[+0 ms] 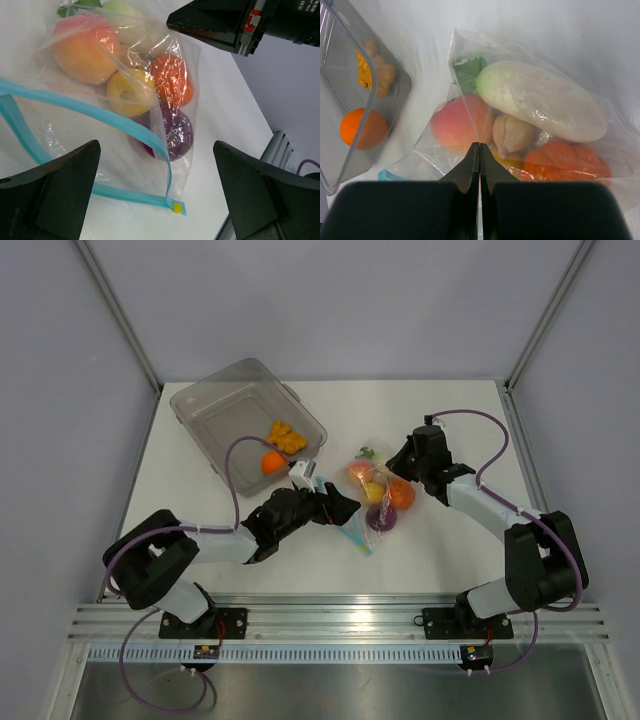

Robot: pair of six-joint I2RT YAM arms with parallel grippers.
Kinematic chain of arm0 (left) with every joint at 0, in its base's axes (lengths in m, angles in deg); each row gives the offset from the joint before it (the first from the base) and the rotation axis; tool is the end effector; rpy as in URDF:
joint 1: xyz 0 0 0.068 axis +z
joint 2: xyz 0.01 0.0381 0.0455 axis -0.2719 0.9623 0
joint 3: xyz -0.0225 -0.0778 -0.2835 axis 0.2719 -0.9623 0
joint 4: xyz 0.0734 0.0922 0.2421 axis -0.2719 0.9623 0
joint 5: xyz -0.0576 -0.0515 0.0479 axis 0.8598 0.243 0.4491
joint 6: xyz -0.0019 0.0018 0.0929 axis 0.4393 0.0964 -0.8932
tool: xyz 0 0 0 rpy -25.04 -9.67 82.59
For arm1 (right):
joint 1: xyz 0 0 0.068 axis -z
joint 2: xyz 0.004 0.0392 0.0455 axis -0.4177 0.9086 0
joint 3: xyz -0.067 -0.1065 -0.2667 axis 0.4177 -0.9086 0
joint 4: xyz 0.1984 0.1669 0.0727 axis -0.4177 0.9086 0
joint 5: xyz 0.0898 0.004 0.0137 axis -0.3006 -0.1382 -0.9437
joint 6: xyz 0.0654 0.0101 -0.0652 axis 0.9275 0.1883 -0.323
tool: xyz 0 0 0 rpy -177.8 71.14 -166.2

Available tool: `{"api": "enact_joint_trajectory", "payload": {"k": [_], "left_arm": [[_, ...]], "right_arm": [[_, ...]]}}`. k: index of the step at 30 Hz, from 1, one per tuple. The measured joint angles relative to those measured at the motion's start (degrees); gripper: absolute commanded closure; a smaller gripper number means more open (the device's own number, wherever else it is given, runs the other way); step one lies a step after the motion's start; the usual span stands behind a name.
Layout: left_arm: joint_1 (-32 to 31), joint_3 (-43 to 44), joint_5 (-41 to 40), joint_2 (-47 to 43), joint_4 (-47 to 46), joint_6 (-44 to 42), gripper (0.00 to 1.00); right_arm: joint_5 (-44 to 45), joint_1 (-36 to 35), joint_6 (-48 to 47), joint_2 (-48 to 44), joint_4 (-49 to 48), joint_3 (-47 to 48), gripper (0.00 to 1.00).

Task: Open the zip-top bag and remove the fake food
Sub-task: Pick up the fake fruit from the zipper food storage bag.

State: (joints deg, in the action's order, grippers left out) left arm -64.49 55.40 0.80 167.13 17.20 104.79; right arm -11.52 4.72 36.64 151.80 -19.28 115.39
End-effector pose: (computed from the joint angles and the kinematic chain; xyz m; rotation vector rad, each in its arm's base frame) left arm 0.2266 -0.2563 0.1875 0.1401 1.9171 -1.0723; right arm 0.3369 0.1209 0.2148 0.4079 2.2283 0.5566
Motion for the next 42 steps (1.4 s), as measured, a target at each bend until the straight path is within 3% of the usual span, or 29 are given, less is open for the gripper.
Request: {"api": "enact_joint_trajectory", "payload": {"k": [8,17,22,29,42], "left_arm": [[0.0,2.5,1.4,2.6,-1.2,0.8,0.04],[0.0,5.4,1.9,5.2,-1.1,-0.6,0.46],[0.0,6.4,2.0,5.3,0.3,-1.3,0.75],[0.1,6.6,2.1,5.3,1.4,-2.1,1.0],[3.1,4.5,5.1,1.9,0.7,-0.4,1.0]], "right_arm": [[0.0,0.0,0.0,0.0,0.0,0.0,1.0],[0.0,0.0,0.0,0.0,0.0,0.0,1.0],[0.1,0.0,0.0,0.0,0.0,0.0,1.0],[1.6,0.0,0.2,0.0,0.3,0.0,1.0],[6.3,-0.1,0.2,0.1,3.3,0.9,1.0]]}}
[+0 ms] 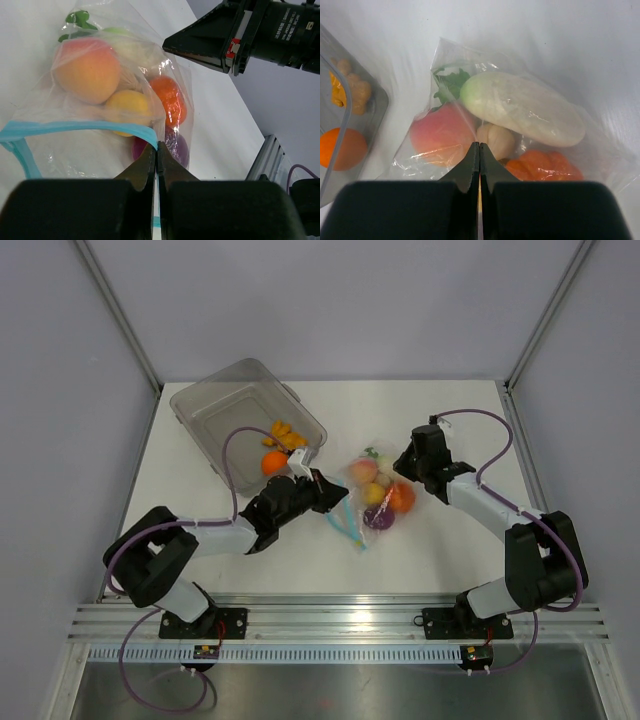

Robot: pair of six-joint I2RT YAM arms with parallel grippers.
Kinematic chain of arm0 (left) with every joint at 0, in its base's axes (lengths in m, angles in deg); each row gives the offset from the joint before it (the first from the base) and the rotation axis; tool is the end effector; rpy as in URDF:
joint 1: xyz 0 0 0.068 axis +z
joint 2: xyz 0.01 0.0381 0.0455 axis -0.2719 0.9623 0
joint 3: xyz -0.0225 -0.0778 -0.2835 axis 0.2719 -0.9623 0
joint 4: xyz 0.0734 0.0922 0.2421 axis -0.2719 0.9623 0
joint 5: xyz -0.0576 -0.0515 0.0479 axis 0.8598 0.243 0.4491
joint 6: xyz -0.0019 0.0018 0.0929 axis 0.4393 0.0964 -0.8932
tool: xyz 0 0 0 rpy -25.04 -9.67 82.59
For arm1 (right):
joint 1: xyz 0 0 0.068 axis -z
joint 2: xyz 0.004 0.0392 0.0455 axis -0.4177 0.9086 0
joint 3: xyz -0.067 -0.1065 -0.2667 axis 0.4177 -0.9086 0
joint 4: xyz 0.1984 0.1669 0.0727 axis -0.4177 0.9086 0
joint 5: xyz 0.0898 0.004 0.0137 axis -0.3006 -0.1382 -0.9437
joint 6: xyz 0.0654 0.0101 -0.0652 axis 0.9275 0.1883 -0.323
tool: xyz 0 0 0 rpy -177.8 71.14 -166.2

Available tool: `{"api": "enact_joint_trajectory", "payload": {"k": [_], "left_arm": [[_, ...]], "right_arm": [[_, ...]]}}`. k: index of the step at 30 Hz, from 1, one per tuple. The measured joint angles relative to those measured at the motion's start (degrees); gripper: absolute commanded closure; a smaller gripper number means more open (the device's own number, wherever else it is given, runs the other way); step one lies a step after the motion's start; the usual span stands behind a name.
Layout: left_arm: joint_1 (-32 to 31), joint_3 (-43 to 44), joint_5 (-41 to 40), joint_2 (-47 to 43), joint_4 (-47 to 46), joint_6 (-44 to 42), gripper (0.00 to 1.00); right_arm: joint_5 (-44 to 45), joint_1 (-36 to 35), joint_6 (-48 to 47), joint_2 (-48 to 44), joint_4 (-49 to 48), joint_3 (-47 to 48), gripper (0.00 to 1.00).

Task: Open the zip-top bag and remove the fake food
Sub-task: Pick up the fake fruit from the zipper food storage bag.

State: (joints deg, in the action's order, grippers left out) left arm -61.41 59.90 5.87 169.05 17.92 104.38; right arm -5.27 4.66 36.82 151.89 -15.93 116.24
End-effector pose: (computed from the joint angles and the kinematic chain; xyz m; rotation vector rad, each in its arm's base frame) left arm 0.2475 -0.2619 0.2018 0.1636 1.8902 -1.1205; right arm 0.3369 0.1116 0.2129 0.4707 2.2315 0.4224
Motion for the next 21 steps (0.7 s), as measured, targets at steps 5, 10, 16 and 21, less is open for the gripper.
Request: {"api": "enact_joint_trajectory", "payload": {"k": [5,10,16,21], "left_arm": [[3.1,-1.2,2.9,-1.2,-1.3,2.6,1.0],[5.4,-2.2,6.0,-1.2,-3.7,5.3,1.0],[6.2,-2.3,8.3,-1.2,-4.6,6.2,1.0],[6.2,-2.3,8.7,-1.2,-4.5,6.1,0.98]], "right_arm": [[1.0,0.0,0.0,0.0,0.7,0.7,1.0],[1.8,0.0,-0.2,0.0,1.6,1.1,0.82],[2.8,0.0,-1.4,0.0,3.1,1.8,0.43],[3.8,0.0,-2.0,-0.2,4.0,1.8,0.42]]}}
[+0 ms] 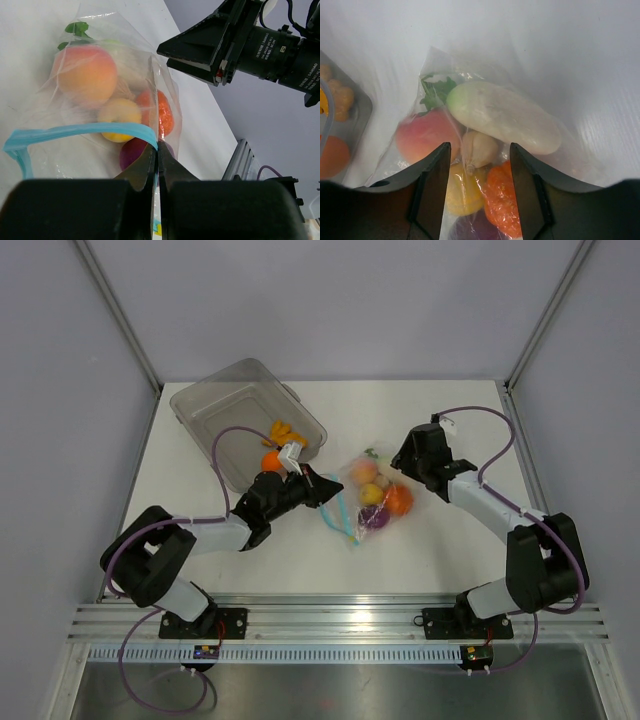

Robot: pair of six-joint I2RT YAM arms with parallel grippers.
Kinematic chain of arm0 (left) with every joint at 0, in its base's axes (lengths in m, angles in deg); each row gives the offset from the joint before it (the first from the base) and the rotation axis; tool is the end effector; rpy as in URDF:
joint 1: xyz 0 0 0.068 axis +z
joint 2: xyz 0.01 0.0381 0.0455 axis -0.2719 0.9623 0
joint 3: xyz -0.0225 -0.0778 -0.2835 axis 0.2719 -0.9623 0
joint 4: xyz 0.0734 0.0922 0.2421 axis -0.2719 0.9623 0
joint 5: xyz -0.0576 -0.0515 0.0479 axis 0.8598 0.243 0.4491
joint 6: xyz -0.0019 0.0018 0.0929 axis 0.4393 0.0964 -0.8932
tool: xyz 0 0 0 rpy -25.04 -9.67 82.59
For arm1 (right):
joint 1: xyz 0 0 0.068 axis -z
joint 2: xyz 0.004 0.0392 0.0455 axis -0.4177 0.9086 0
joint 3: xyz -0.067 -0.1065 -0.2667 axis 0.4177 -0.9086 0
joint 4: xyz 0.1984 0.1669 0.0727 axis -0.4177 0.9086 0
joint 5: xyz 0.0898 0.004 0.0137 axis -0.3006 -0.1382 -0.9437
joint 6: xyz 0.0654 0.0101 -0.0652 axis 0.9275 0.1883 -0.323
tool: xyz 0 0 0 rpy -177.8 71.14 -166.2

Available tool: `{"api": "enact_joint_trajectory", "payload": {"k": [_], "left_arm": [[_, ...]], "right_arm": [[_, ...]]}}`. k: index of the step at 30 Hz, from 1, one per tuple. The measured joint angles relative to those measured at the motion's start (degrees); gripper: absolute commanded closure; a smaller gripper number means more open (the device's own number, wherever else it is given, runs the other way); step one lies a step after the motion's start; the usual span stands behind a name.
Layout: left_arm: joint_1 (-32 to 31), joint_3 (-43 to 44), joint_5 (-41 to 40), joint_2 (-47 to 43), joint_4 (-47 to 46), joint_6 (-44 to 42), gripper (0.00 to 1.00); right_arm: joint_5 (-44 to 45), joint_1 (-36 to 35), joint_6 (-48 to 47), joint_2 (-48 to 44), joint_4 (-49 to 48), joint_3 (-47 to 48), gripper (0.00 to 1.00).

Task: Open the zip-top bag and remove the fake food
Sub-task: Pick up the fake fruit from the zipper food storage bag.

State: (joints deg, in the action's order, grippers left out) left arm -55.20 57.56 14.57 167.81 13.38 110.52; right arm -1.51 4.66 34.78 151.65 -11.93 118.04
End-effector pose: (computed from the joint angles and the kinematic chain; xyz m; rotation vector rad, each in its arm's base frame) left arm 0.2587 -0.2370 0.2073 0.0893 1.8645 -1.2667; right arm 0.3365 0.1057 0.2180 0.4636 2.2432 0.3167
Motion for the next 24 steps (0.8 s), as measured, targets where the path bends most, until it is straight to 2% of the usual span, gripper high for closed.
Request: {"api": "enact_joint_trajectory", "payload": {"k": [3,6,7,9,20,24], "left_arm": [[0.0,0.0,0.1,0.0,0.0,-0.2,0.98],[0.1,0.0,0.0,-0.1,0.3,-0.7,0.97],[0.1,0.0,0.0,-0.1,0.4,-0.8,0.97],[0.3,0.0,-0.1,-0.2,1.0,-1.3,0.97],[3.4,0.3,-0.8,-0.6,5.3,-4.0,0.98],[3.7,0.3,-0.9,-0.6,5.8,-4.5,0.94]], "right_arm": [[0.7,0.0,-0.3,-0.5,0.4,0.0,0.42],[1.9,0.0,-0.8,-0.9,1.0,0.0,0.26],[2.0,0.1,-0.9,-0.9,1.2,0.0,0.16],[2.0,0.3,-1.1,-0.9,1.7,0.0,0.12],[2.1,2.1,1.4,-1.9,3.6,-1.4,0.11],[2.1,2.1,5.2,-2.6,6.7,-1.4,0.11]]}}
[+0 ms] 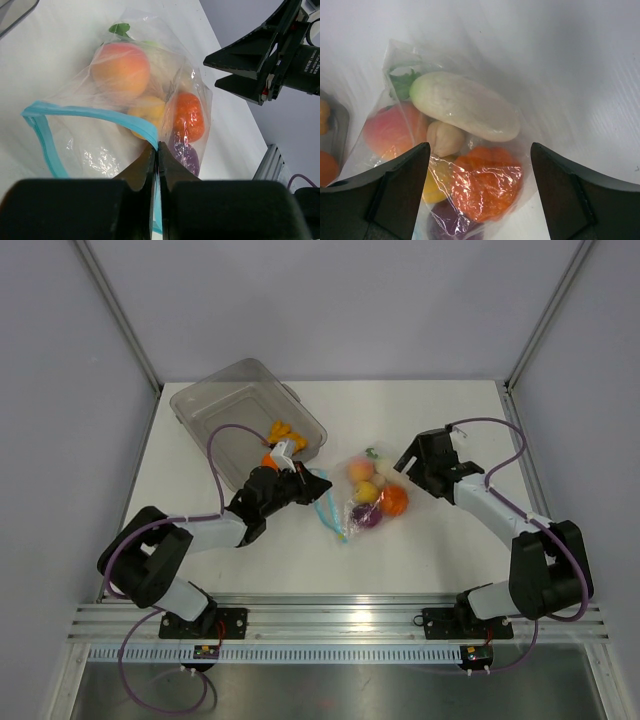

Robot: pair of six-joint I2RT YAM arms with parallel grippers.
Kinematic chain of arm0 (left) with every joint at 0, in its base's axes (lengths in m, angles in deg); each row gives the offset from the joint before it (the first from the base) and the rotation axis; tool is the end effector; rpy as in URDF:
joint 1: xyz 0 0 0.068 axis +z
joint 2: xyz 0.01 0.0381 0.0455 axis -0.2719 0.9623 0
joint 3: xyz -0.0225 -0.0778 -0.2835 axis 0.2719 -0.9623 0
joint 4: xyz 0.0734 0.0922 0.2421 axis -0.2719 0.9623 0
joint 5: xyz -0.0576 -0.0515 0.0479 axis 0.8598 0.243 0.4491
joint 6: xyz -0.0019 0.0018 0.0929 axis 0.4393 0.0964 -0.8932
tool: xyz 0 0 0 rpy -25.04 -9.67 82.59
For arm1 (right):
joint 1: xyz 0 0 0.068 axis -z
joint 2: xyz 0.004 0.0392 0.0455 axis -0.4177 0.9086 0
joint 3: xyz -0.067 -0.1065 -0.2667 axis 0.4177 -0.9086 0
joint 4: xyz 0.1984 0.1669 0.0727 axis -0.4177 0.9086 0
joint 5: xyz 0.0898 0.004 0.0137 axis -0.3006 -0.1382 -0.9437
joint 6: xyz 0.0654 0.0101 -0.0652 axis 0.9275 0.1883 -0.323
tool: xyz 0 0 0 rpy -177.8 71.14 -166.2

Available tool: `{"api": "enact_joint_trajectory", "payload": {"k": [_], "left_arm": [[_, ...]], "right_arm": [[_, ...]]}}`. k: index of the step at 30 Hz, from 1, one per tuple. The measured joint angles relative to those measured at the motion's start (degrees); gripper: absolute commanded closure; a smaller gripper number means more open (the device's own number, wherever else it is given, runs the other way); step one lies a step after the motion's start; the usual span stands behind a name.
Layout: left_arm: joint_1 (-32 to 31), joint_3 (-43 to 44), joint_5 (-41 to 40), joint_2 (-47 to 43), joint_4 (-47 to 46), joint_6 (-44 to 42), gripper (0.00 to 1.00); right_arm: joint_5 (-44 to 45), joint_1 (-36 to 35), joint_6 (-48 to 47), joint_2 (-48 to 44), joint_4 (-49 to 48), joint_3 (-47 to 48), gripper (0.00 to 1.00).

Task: Open the zip-top bag and remove the fake food
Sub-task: Pick up the fake fruit from the zipper food storage bag.

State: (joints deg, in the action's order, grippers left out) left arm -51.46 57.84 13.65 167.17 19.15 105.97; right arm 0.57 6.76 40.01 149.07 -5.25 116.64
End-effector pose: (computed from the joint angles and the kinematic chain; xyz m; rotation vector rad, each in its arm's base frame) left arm 0.2725 -0.2172 0.1971 0.0771 1.9212 -1.1247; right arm 0.3201 0.0837 0.2110 0.6312 2.2840 0.2502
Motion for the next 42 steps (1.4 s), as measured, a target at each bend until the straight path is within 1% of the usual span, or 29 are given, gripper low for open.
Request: {"api": "enact_joint_trajectory", "payload": {"k": [2,3,4,5,6,7,8,9,10,12,14,19,25,27,31,35,36,37,38,40,42], "left_arm": [[0.0,0.0,0.0,0.0,0.3,0.0,0.88],[0.0,0.0,-0.1,0.0,0.3,-0.1,0.81],[0.0,0.0,-0.1,0.0,0.3,-0.2,0.76],[0.0,0.0,-0.1,-0.1,0.4,-0.3,0.66],[0.0,0.0,-0.1,-0.3,0.4,-0.5,0.59],[0.0,0.0,-0.1,-0.6,0.6,-0.5,0.44],[0.0,0.0,-0.2,-1.1,0.9,-0.7,0.38],[0.0,0.0,-0.4,-1.8,1.1,-0.4,0.33],[0.0,0.0,-0.5,-2.3,1.3,-0.4,0.26],[0.0,-0.1,-0.9,-3.7,1.9,-0.4,0.21],[0.0,-0.2,-1.4,-5.1,2.4,-0.2,0.18],[0.0,-2.5,-3.8,-11.5,5.6,0.1,0.16],[0.0,-9.2,-11.9,-24.1,11.6,2.1,0.19],[0.0,-10.5,-14.4,-26.5,13.7,3.3,0.2],[0.0,-10.7,-16.1,-25.7,16.8,5.5,0.25],[0.0,-10.7,-16.1,-20.7,18.5,6.7,0.32],[0.0,-10.6,-16.1,-19.3,19.3,6.7,0.34],[0.0,-10.6,-16.2,-18.4,20.3,6.5,0.39],[0.0,-10.4,-16.5,-17.3,21.2,6.3,0.41],[0.0,-9.8,-17.1,-16.0,23.3,5.4,0.45],[-0.1,-9.3,-18.0,-15.4,24.1,4.3,0.47]], "right_arm": [[0.0,0.0,2.1,0.0,1.9,0.2,0.1],[0.0,0.0,3.0,0.0,3.1,0.2,0.09],[-0.1,0.0,4.0,0.0,3.9,0.3,0.07],[-0.1,0.0,5.0,0.0,4.7,0.4,0.06],[-0.1,0.0,6.1,0.0,5.7,0.5,0.05],[-0.1,0.0,7.1,-0.2,6.5,0.7,0.01],[-0.1,0.0,8.2,-0.3,7.1,0.7,0.01],[0.0,0.0,9.1,-0.5,7.5,0.7,0.0],[0.0,0.0,10.3,-0.8,8.0,0.7,0.0],[-0.1,0.0,12.1,-1.1,8.5,0.7,0.0],[-0.2,0.0,13.6,-1.0,8.6,0.7,0.0],[-0.6,0.0,16.0,0.6,9.0,0.9,0.01],[-0.6,0.3,17.1,2.3,8.9,0.9,0.05],[-0.6,0.6,17.4,2.3,8.3,0.9,0.07],[-0.6,1.2,17.9,2.3,7.7,0.9,0.13],[-0.6,1.2,18.3,2.6,7.6,0.9,0.18],[-0.6,1.2,18.3,2.7,7.6,0.9,0.19],[-0.6,1.2,18.4,2.8,7.5,0.9,0.2],[-0.6,1.2,18.4,2.8,7.5,0.9,0.21],[-0.6,1.2,18.4,2.8,7.3,0.9,0.24],[-0.6,1.2,18.4,2.8,7.0,0.9,0.29]]}}
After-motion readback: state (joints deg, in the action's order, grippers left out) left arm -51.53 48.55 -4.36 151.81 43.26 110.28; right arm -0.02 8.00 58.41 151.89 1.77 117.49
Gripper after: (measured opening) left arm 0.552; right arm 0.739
